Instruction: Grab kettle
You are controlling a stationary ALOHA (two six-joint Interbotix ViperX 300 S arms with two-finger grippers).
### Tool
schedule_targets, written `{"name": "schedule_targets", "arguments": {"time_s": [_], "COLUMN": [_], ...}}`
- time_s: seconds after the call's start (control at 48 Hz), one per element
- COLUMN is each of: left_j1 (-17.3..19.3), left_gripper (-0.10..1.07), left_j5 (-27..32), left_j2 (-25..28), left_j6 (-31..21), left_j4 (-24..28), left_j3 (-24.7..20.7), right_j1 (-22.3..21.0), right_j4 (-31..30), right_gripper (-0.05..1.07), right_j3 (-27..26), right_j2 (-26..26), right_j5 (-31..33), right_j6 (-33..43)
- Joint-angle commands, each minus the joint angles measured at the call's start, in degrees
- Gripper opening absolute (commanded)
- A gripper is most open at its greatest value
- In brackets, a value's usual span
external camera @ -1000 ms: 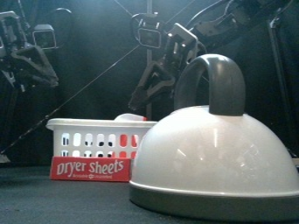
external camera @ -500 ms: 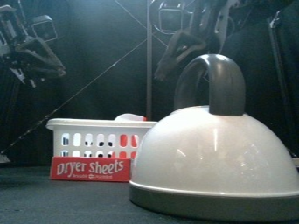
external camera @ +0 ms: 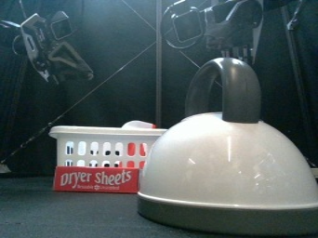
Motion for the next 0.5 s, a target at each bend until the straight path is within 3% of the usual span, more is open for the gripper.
{"name": "schedule_targets", "arguments": {"time_s": [0.0,0.208,0.479], "left_j1": [1.0,1.2,0.8], "left_gripper": [0.6,0.6,0.6], "left_j5": [-0.4,-0.5,-0.7], "left_j2": [0.1,0.1,-0.8], "left_j6": [1.2,2.1,2.1], "left_j4": [0.0,-1.0,-3.1], "left_j3": [-1.5,2.2,4.2], "right_j1": [-1.2,-0.7,6.6], "right_j4": [-3.5,-17.1,-27.1], "right_gripper": [0.34,0.34,0.35], "right_j3": [-2.5,-5.4,-6.2], "right_j2": [-1.3,-1.1,0.9], "right_j5": [4.0,12.0,9.3], "right_j6": [6.7,24.3,38.8]}}
